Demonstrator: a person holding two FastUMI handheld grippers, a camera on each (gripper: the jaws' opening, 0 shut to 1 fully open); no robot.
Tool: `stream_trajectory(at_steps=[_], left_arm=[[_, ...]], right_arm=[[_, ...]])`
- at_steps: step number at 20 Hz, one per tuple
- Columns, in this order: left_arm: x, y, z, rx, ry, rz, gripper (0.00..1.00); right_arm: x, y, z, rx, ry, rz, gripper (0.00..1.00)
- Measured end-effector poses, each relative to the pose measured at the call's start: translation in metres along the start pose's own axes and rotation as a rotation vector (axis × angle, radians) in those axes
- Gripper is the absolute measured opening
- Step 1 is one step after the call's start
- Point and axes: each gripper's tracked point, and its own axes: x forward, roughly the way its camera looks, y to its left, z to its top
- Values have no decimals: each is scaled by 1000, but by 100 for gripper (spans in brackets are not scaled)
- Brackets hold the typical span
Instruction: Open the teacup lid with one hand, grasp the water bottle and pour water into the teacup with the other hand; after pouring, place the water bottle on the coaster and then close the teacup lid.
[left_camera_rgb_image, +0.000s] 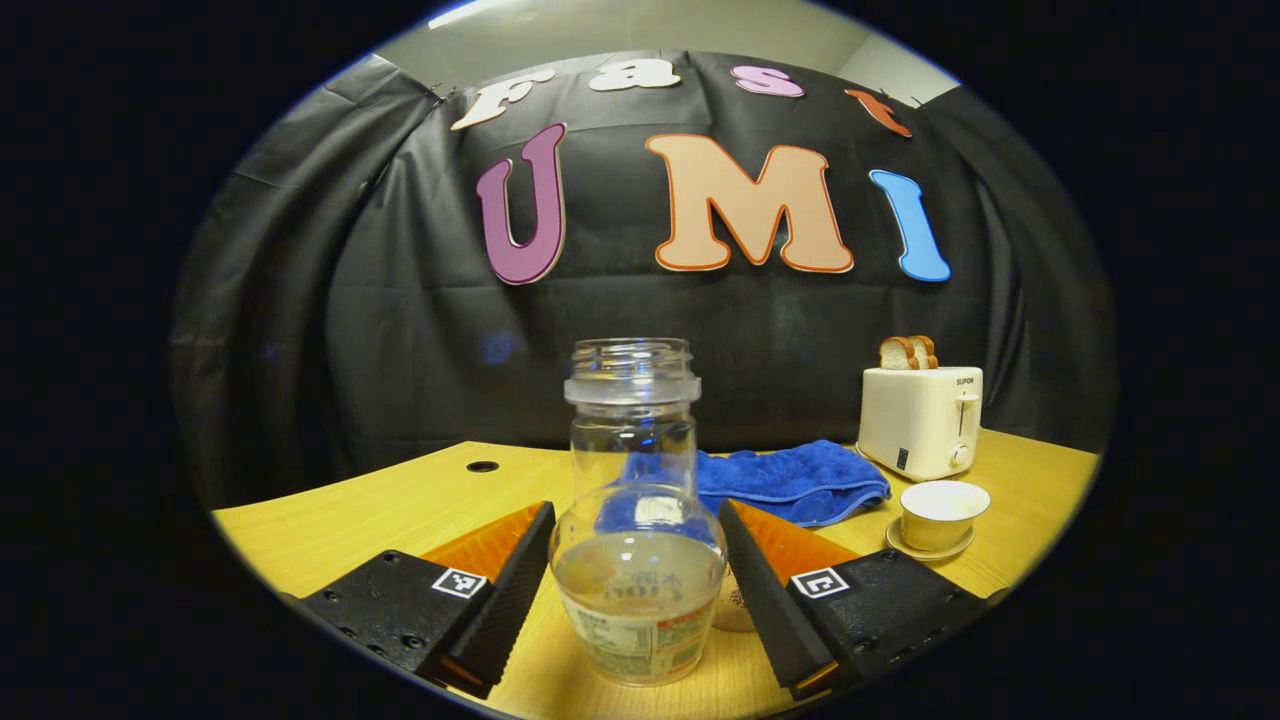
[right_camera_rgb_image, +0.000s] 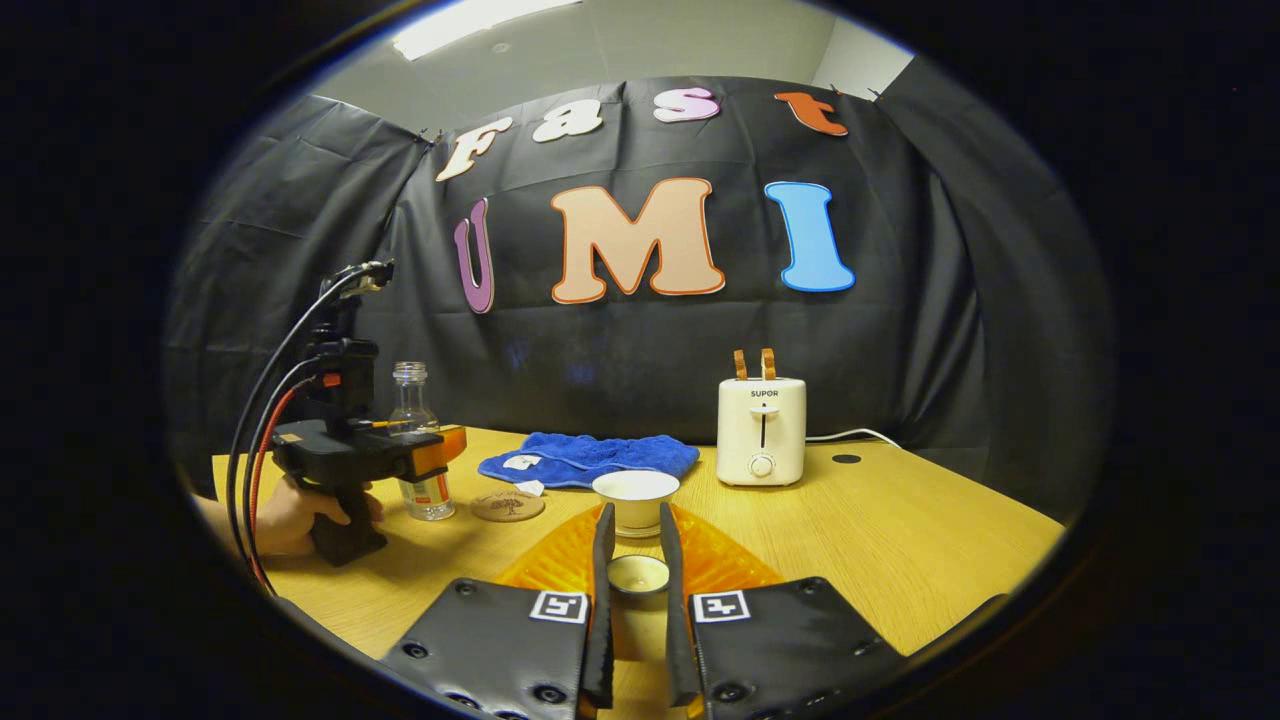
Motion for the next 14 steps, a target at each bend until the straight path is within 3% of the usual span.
stream_trajectory(at_steps=[1,2,10,12,14], left_arm=[[-2,1,2,-1,-2,3,75],[-1,1,2,-1,0,4,73],[-1,-15,0,4,9,-69,71],[3,-21,1,84,11,-82,71],[10,-26,-1,240,14,-91,71]], right_arm=[[-1,0,1,0,0,0,24],[0,0,1,0,0,0,24],[-1,-4,1,-1,1,-19,24],[-2,-8,0,-2,3,-30,24],[-5,-20,1,-2,2,-52,24]])
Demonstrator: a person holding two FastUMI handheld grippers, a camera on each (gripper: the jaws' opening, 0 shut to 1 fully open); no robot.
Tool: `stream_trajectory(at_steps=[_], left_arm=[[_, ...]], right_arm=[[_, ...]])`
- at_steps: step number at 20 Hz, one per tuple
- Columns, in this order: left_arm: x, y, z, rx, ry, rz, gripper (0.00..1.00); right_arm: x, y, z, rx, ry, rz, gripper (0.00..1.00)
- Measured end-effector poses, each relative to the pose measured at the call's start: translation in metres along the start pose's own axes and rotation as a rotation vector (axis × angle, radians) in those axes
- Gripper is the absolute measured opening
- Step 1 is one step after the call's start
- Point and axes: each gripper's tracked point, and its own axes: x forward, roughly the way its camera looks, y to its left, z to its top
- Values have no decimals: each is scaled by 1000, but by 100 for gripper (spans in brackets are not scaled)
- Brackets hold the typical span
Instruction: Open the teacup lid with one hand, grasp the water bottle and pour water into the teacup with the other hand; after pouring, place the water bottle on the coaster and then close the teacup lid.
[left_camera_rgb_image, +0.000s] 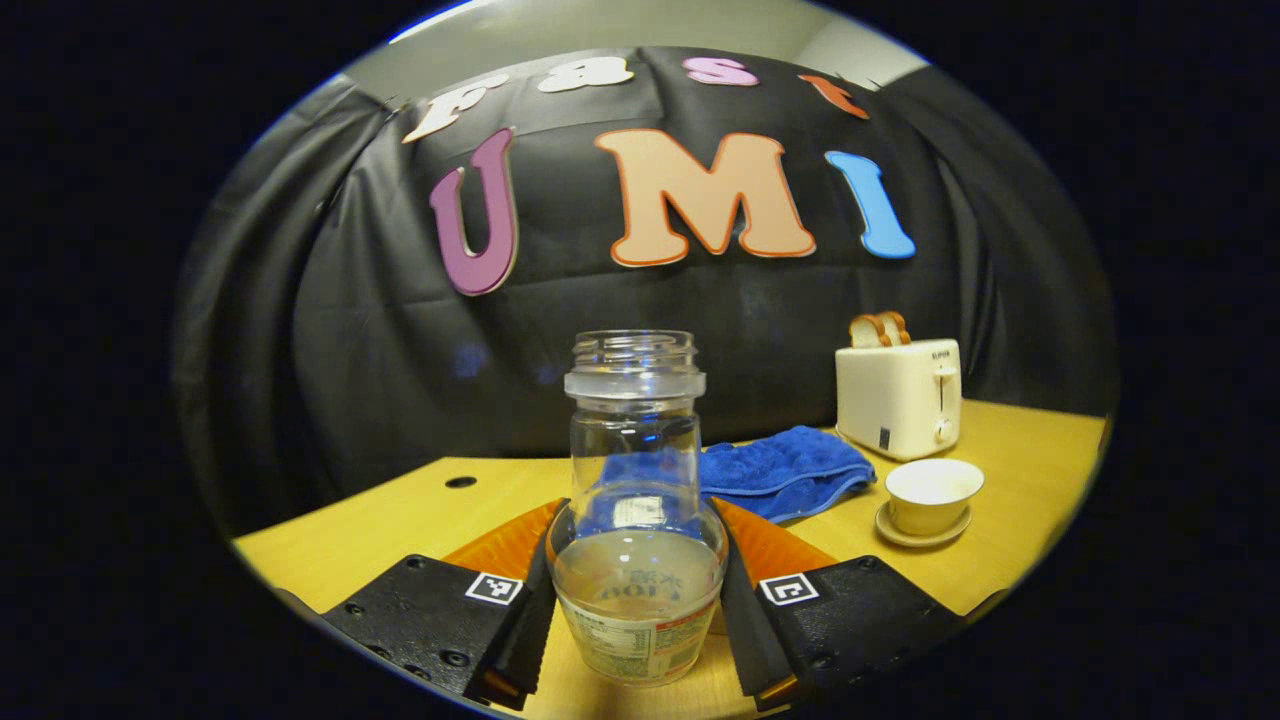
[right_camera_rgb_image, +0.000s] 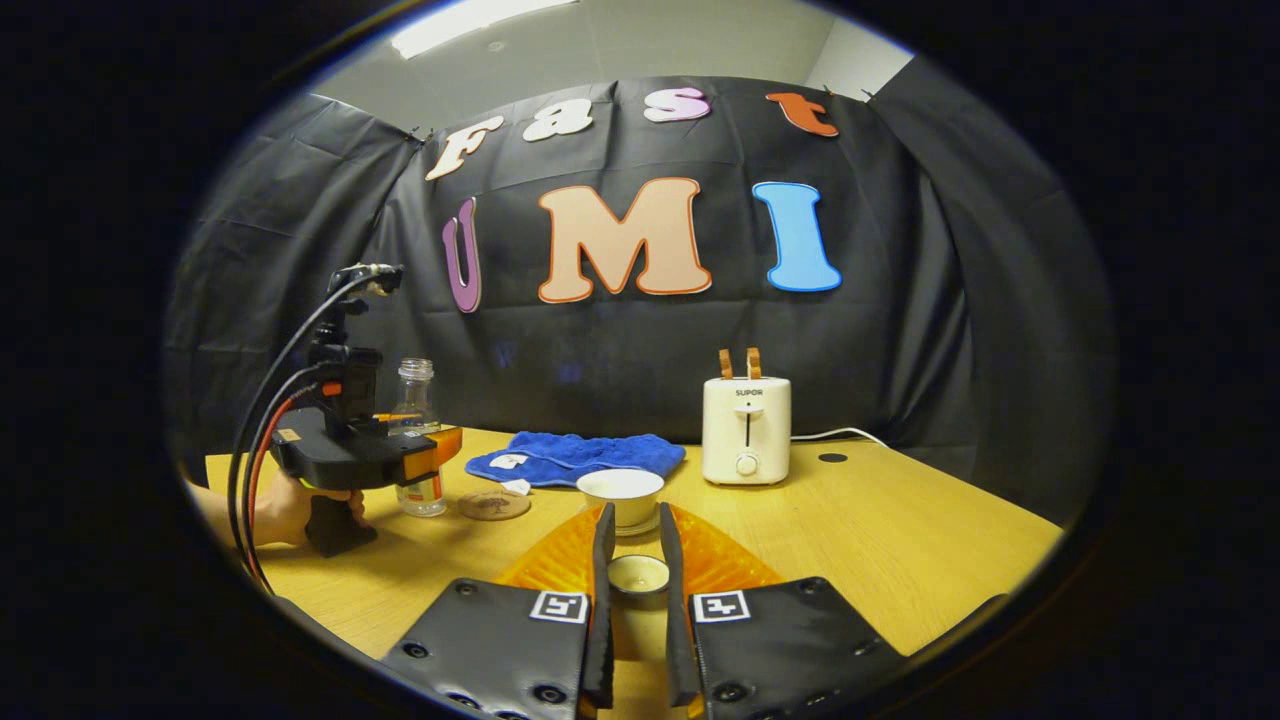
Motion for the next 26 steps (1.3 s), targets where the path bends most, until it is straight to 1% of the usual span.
stream_trajectory(at_steps=[5,7,8,10,12,13,14,15,16,17,19,20,24,26], left_arm=[[18,-38,7,317,9,-72,71],[25,-53,13,471,6,-102,71],[28,-61,17,564,-6,-112,71],[34,-78,24,727,-23,-139,71],[37,-96,23,841,-24,-172,71],[38,-101,19,891,-12,-189,71],[43,-104,14,936,3,-203,71],[47,-105,7,1003,33,-214,69],[50,-103,1,1077,54,-215,69],[53,-102,-2,1131,61,-224,71],[52,-104,-5,1179,72,-242,69],[50,-104,-7,1204,85,-251,71],[52,-102,-9,1355,110,-262,71],[53,-101,-5,1394,105,-261,71]], right_arm=[[-5,-49,2,-1,-2,-83,24],[-5,-69,3,-2,-5,-125,23],[-4,-75,2,-2,-5,-137,24],[-4,-82,3,-3,-5,-150,24],[-4,-83,3,-4,-5,-153,24],[-3,-83,4,-4,-5,-152,23],[-3,-83,3,-3,-4,-152,24],[-3,-82,3,-4,-5,-149,24],[-3,-82,3,-3,-4,-148,24],[-3,-82,3,-3,-4,-145,24],[-2,-82,3,-3,-4,-145,24],[-2,-82,2,-3,-4,-145,24],[-2,-83,3,-3,-4,-145,24],[-2,-83,2,-3,-4,-144,24]])
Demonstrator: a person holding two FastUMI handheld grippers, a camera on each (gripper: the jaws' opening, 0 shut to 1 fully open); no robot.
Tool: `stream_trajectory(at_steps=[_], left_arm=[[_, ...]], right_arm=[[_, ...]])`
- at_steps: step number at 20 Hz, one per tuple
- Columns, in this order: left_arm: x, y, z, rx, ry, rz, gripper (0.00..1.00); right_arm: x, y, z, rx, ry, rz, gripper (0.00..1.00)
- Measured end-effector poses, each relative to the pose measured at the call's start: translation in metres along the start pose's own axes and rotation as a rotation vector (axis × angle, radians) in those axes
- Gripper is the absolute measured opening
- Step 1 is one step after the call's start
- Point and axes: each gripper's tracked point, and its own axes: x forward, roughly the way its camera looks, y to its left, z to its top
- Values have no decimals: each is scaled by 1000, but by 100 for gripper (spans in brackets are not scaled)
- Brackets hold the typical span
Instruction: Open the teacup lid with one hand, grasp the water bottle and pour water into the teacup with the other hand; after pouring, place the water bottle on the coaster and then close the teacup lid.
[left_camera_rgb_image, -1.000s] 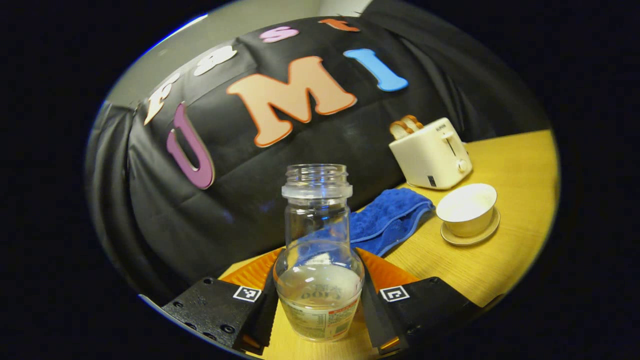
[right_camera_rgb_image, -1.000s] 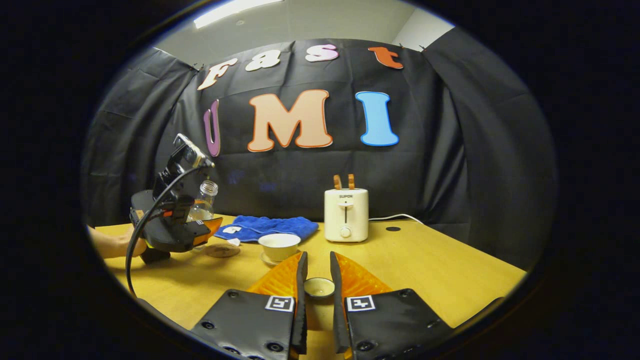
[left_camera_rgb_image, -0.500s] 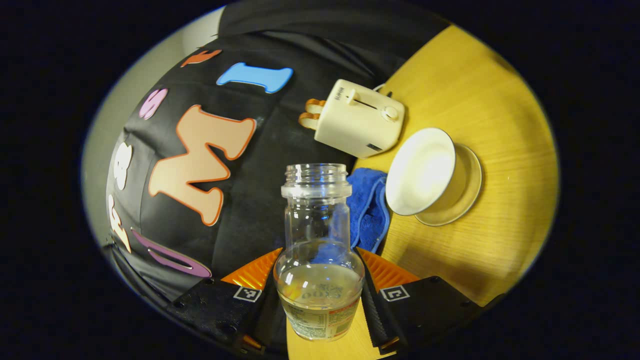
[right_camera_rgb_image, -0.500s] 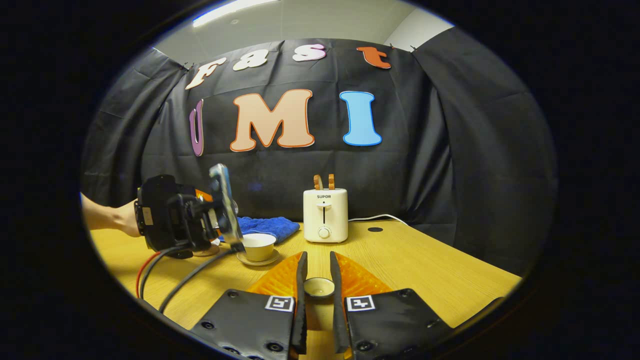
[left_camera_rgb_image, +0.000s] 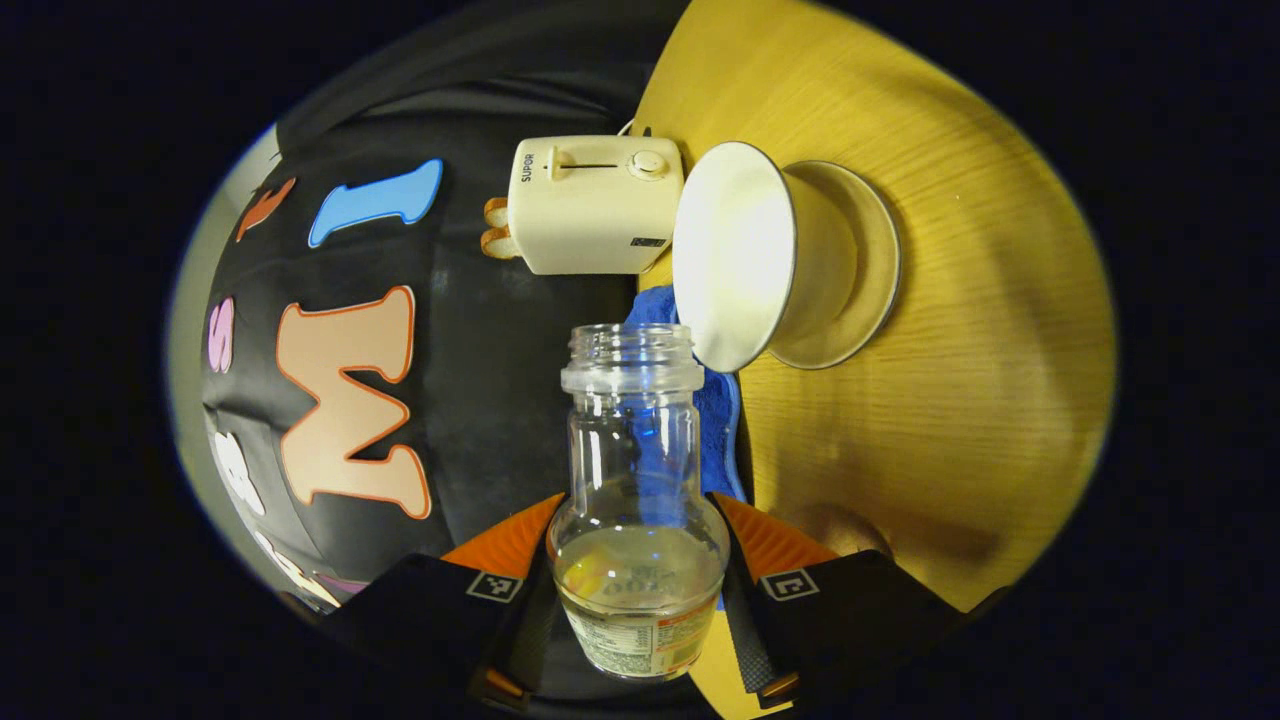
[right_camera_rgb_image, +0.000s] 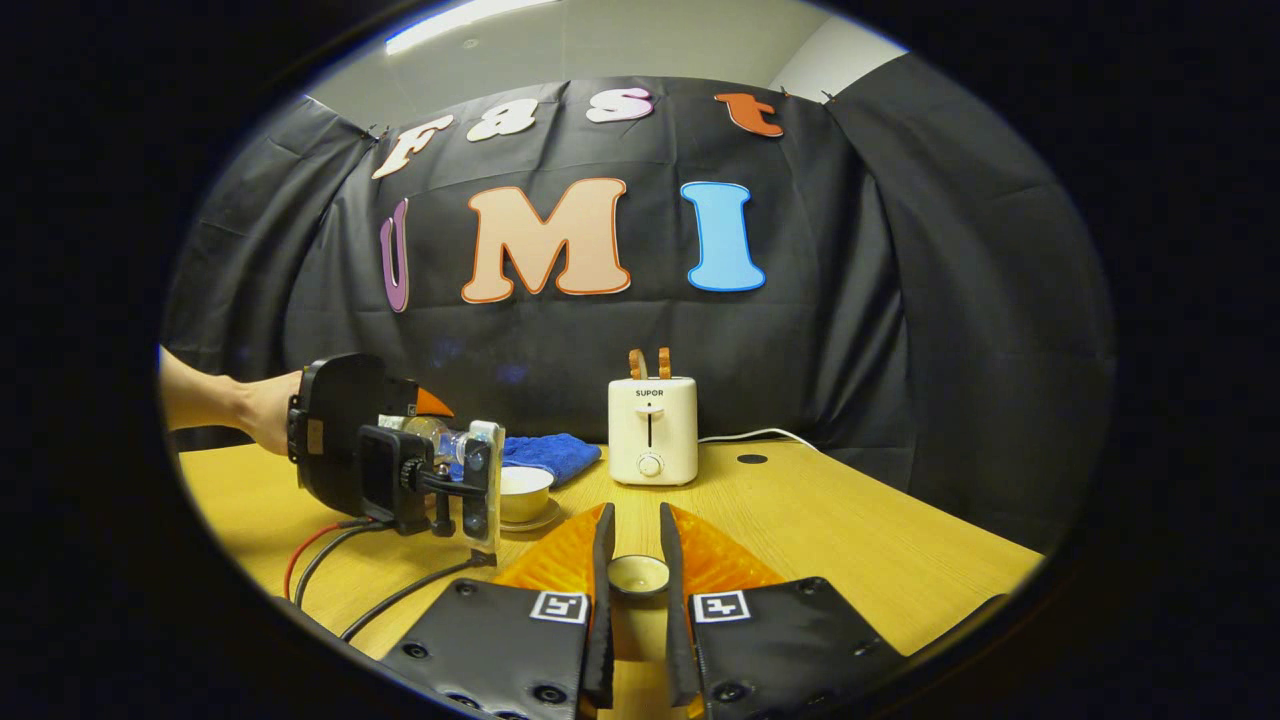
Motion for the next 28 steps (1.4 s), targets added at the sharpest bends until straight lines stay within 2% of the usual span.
stream_trajectory(at_steps=[6,28], left_arm=[[3,5,-1,114,20,-22,71],[0,26,1,367,70,-27,71]], right_arm=[[0,-1,0,0,0,0,24],[1,-1,0,0,1,6,24]])
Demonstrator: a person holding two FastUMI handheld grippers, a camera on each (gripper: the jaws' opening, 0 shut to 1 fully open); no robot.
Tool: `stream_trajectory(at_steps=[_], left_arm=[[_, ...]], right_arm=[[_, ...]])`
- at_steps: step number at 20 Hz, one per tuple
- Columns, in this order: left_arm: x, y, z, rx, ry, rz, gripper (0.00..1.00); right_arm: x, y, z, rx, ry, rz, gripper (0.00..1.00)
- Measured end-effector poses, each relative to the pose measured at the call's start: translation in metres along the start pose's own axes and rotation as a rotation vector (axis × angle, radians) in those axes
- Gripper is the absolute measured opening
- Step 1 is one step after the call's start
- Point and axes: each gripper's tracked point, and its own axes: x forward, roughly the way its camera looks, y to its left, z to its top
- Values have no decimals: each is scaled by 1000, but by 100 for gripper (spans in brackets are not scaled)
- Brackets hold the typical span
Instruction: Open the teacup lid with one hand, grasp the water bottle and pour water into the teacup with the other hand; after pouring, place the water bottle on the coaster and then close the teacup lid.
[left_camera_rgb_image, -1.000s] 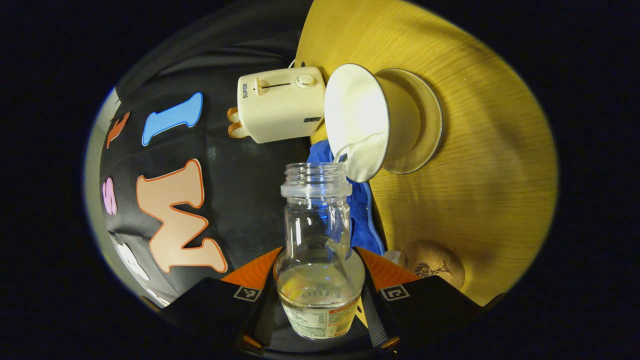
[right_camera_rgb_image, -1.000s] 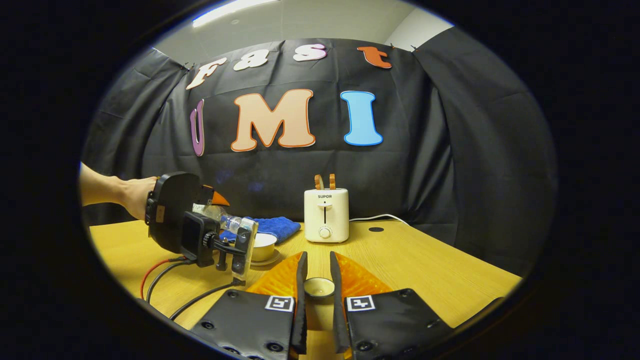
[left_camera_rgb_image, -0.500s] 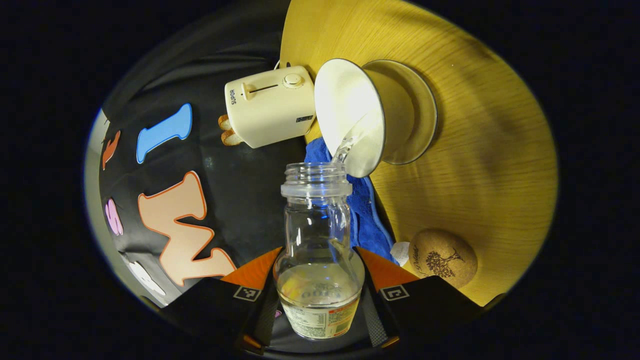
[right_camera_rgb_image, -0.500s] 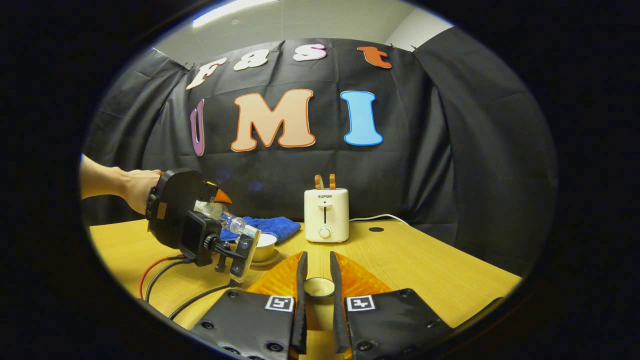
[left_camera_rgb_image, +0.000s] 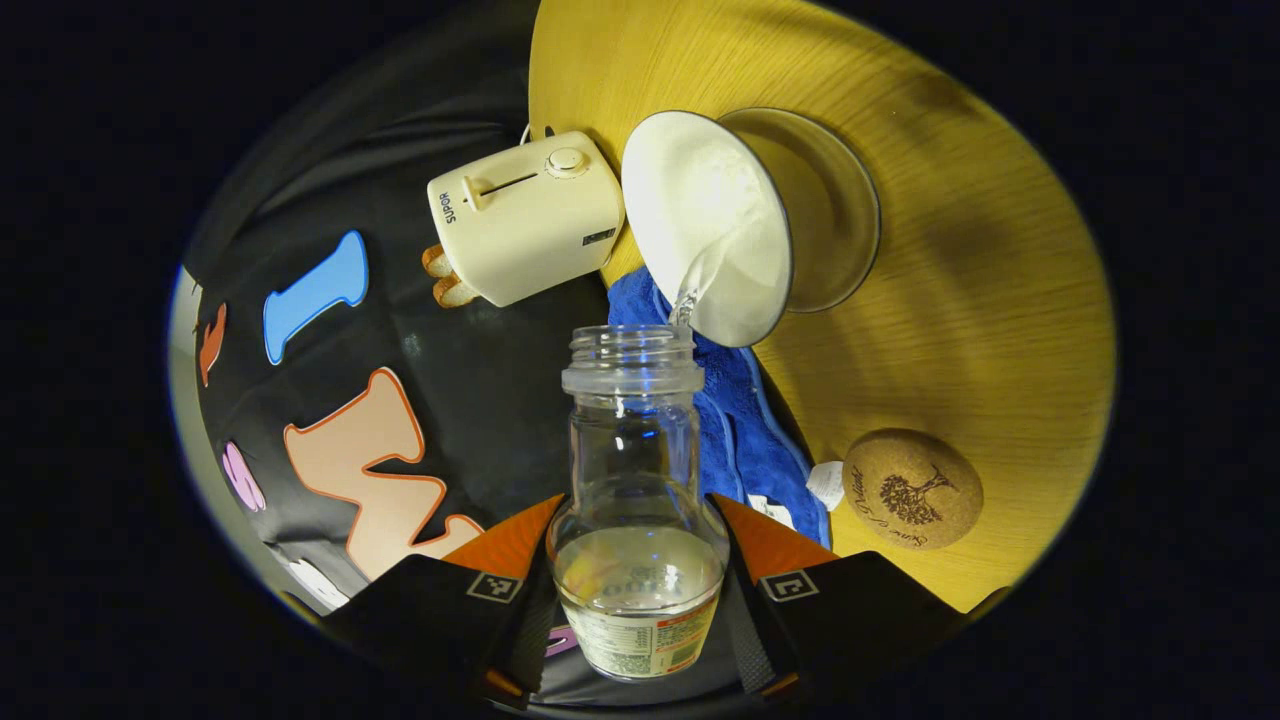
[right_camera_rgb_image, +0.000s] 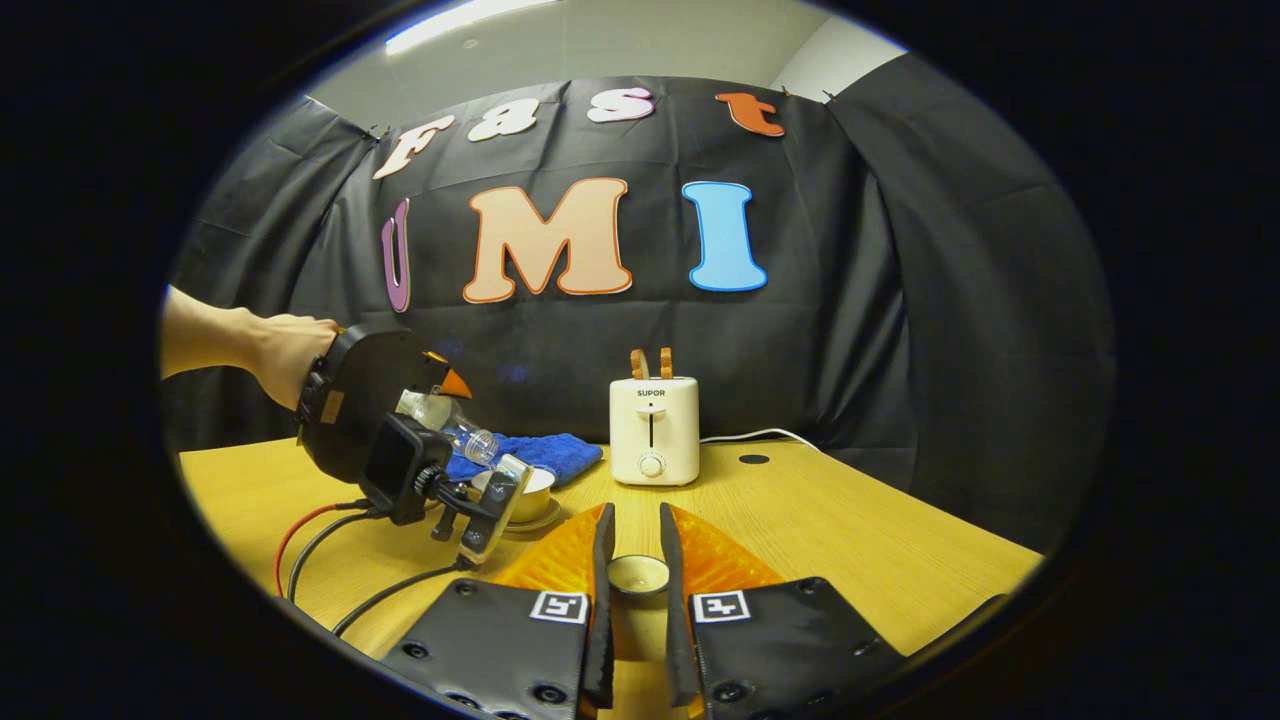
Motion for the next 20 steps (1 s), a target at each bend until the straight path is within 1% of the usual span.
stream_trajectory(at_steps=[3,7,9,20], left_arm=[[-4,4,2,32,-1,12,70],[-4,15,7,60,-6,25,71],[-3,17,9,67,-8,29,70],[-4,20,8,95,-2,31,71]], right_arm=[[0,0,0,0,0,0,24],[0,1,1,0,1,5,24],[0,1,0,-1,1,6,24],[-1,1,0,-1,1,6,24]])
